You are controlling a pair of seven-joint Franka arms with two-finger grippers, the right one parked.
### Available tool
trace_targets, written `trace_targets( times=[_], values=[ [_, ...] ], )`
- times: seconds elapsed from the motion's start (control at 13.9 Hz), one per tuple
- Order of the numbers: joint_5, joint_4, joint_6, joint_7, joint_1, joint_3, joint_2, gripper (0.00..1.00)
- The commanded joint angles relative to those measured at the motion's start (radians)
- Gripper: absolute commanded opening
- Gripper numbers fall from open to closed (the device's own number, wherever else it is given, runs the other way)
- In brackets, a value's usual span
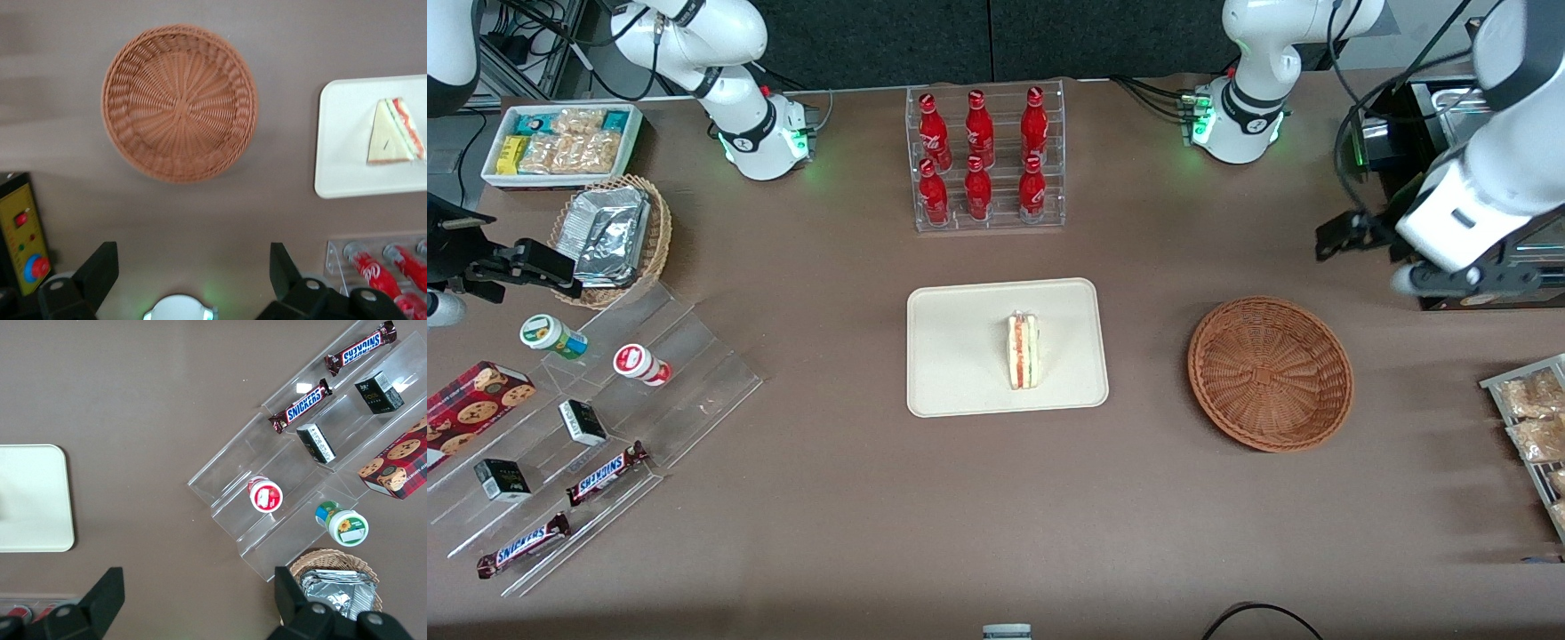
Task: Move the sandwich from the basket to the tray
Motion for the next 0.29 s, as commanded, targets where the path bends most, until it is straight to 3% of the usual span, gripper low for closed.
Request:
trace_targets(
  times=[0.0,0.22],
  values=[
    [-0.002,0.026,-0.055,0.021,0.031,-0.005,-0.016,1.00],
    [0.004,0.023,-0.056,0.019,0.033,0.017,-0.027,1.00]
  ],
)
